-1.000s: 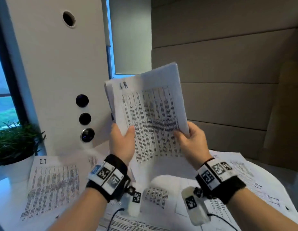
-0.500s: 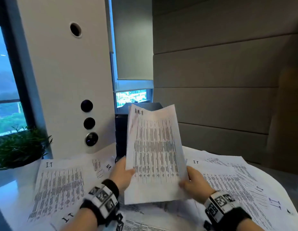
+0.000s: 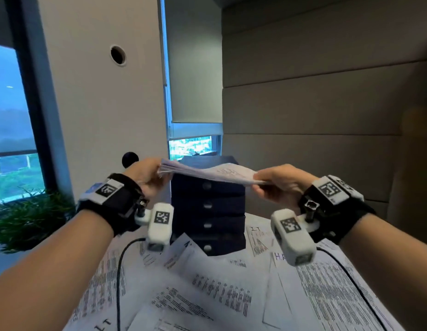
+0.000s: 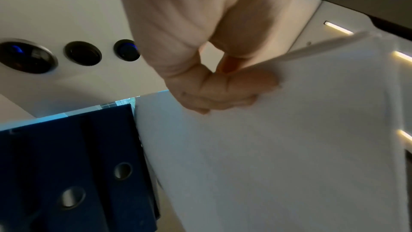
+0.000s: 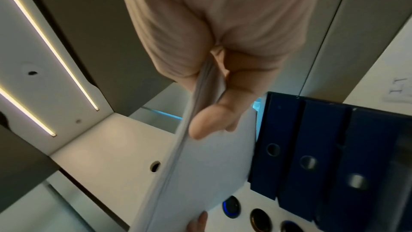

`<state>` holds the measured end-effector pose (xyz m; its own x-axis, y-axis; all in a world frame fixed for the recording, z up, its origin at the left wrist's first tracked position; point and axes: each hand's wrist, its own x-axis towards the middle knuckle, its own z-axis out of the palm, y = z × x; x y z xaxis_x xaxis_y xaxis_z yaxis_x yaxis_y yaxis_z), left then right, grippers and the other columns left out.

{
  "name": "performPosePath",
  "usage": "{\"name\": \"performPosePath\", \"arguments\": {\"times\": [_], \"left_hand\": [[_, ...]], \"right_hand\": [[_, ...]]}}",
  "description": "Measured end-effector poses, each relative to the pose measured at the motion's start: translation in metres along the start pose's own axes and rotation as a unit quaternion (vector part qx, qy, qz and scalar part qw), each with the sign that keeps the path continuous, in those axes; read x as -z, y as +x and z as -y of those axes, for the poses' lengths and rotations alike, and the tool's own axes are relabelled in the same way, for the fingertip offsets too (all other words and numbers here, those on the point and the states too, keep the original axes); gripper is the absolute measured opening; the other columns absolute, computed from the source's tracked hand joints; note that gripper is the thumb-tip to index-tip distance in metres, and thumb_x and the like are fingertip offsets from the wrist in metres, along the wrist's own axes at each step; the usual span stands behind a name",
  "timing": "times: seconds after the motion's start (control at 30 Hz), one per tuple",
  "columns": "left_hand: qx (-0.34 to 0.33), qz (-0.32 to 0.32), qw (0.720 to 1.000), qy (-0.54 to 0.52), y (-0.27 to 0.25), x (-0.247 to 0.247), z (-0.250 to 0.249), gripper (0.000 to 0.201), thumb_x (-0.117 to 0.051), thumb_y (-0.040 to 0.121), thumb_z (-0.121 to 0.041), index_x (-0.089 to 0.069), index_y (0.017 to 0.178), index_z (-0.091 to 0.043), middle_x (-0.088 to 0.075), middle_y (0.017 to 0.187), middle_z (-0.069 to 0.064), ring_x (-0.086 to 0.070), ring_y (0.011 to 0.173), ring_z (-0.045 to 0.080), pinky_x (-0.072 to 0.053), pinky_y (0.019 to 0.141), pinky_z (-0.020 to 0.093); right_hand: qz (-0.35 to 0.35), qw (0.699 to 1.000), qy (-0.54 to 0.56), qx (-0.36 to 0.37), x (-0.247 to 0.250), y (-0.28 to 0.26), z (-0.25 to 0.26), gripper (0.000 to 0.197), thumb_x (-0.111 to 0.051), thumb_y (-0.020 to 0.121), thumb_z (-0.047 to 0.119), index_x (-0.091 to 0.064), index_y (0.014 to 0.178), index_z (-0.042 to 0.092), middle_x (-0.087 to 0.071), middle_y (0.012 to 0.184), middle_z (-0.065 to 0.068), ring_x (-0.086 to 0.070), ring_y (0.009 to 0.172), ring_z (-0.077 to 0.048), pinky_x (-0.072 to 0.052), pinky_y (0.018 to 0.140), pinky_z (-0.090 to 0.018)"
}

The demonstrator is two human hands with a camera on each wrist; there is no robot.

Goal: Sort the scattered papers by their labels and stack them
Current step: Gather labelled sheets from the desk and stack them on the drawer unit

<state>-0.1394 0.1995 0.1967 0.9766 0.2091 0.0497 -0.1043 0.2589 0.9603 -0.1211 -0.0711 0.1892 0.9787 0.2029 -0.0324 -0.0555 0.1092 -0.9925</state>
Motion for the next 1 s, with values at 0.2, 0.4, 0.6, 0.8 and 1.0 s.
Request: {"name": "performPosePath", "arguments": {"times": [0.2, 0.4, 0.6, 0.8, 1.0], "left_hand": [[0.024, 0.010, 0.997, -0.079, 0.011, -0.011, -0.026, 0.026, -0.039, 0.097, -0.005, -0.054, 0.076, -0.003, -0.052, 0.046, 0.007, -0.049, 0.029, 0.005, -0.039, 0.033, 0.007], [0.026, 0.005, 0.993, -0.118, 0.025, -0.027, -0.042, 0.019, -0.046, 0.095, -0.006, -0.059, 0.081, -0.005, -0.055, 0.047, 0.009, -0.050, 0.030, 0.007, -0.038, 0.029, 0.010], [0.021, 0.017, 0.986, -0.162, 0.037, -0.038, -0.048, 0.017, -0.041, 0.092, 0.000, -0.058, 0.091, -0.001, -0.055, 0.063, 0.011, -0.053, 0.032, 0.010, -0.042, 0.032, 0.011], [0.022, 0.007, 0.983, -0.184, 0.045, -0.036, -0.055, 0.019, -0.043, 0.093, -0.004, -0.057, 0.083, 0.002, -0.057, 0.055, 0.012, -0.053, 0.031, 0.012, -0.041, 0.031, 0.013], [0.022, -0.012, 0.988, -0.152, 0.039, -0.027, -0.048, 0.014, -0.046, 0.094, -0.007, -0.055, 0.090, 0.003, -0.053, 0.075, 0.013, -0.056, 0.032, 0.013, -0.045, 0.034, 0.014]], "right_hand": [[0.021, 0.992, 0.108, 0.055, -0.007, 0.006, 0.026, 0.014, -0.046, 0.093, -0.004, -0.059, 0.086, -0.007, -0.067, 0.071, -0.017, -0.062, 0.043, -0.013, -0.051, 0.041, -0.018], [0.013, 0.985, 0.153, 0.085, -0.003, 0.015, 0.040, 0.017, -0.043, 0.091, -0.001, -0.059, 0.091, -0.006, -0.067, 0.074, -0.018, -0.062, 0.043, -0.014, -0.052, 0.041, -0.020], [-0.005, 0.976, 0.175, 0.128, -0.001, 0.024, 0.057, 0.024, -0.042, 0.087, -0.001, -0.060, 0.102, -0.005, -0.063, 0.086, -0.019, -0.064, 0.051, -0.015, -0.054, 0.045, -0.021], [0.016, 0.976, 0.184, 0.118, -0.005, 0.024, 0.063, 0.028, -0.041, 0.088, 0.002, -0.058, 0.109, -0.004, -0.062, 0.093, -0.020, -0.065, 0.064, -0.019, -0.054, 0.045, -0.022], [0.030, 0.981, 0.163, 0.098, -0.007, 0.017, 0.049, 0.020, -0.044, 0.088, 0.002, -0.061, 0.098, -0.002, -0.064, 0.089, -0.019, -0.066, 0.058, -0.017, -0.054, 0.045, -0.022]]}}
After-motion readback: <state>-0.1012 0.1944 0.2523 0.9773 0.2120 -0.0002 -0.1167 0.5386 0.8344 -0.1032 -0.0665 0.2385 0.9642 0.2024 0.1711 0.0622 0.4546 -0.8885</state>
